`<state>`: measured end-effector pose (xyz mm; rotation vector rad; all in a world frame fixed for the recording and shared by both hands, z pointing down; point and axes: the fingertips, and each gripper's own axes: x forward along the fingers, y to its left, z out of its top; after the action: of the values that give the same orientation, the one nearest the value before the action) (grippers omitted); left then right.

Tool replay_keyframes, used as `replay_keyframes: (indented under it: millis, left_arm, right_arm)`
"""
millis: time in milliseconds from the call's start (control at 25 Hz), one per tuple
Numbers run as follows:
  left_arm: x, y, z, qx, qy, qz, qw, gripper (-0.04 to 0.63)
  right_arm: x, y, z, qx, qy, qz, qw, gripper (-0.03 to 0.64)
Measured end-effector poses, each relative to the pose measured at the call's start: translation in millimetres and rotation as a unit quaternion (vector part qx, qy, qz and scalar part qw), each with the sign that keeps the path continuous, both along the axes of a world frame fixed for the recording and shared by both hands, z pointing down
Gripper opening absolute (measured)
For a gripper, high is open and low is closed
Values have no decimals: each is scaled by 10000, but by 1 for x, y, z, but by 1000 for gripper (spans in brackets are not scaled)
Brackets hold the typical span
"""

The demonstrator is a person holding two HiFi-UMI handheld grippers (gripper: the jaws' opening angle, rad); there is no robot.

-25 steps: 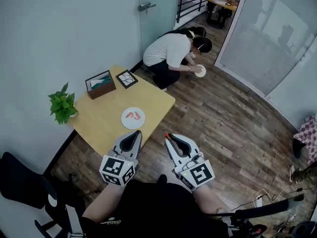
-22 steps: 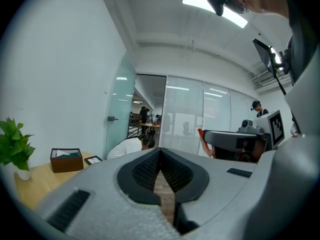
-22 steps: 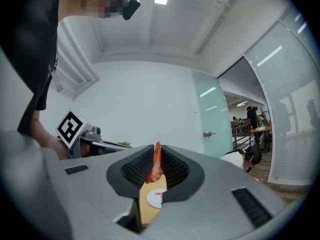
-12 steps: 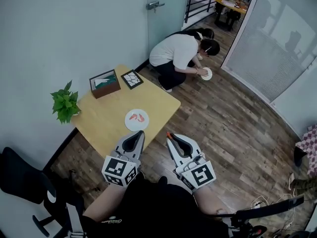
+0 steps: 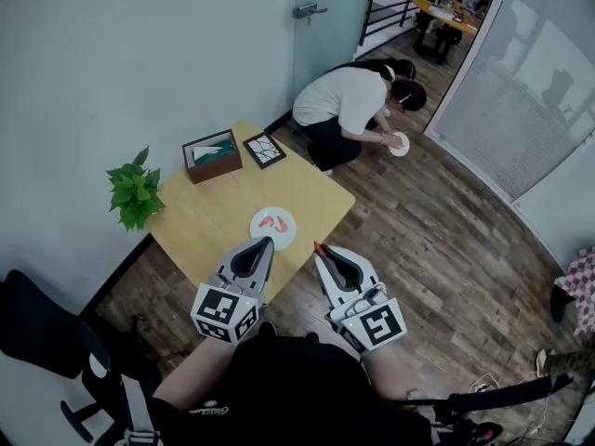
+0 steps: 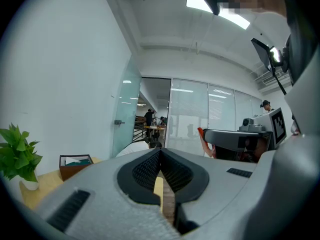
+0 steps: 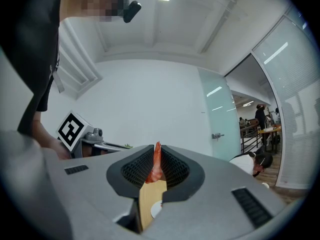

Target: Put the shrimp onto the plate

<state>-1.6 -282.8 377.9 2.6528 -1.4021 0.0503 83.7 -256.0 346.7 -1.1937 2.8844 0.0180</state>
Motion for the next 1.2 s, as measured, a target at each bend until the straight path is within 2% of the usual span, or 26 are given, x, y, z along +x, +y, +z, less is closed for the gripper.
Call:
replay_keyframes:
  millis: [240, 560, 1120, 1200]
  left_arm:
    - [-12, -5, 4, -53, 30, 18, 10000, 0]
    - [-19, -8, 16, -228, 77, -21, 9997, 2]
    - [-25, -8, 70, -914, 178, -64, 9956, 0]
    - [-26, -10, 80, -1001, 189, -62, 9948, 0]
  right_arm:
    - [-17, -6, 1, 0, 31, -69, 10000, 43]
    - [-27, -11, 14, -230, 137, -158, 9995, 43]
    - [-43, -17, 59, -774, 103, -295, 9965, 43]
    - [-44, -18, 74, -945, 213, -292, 9949, 43]
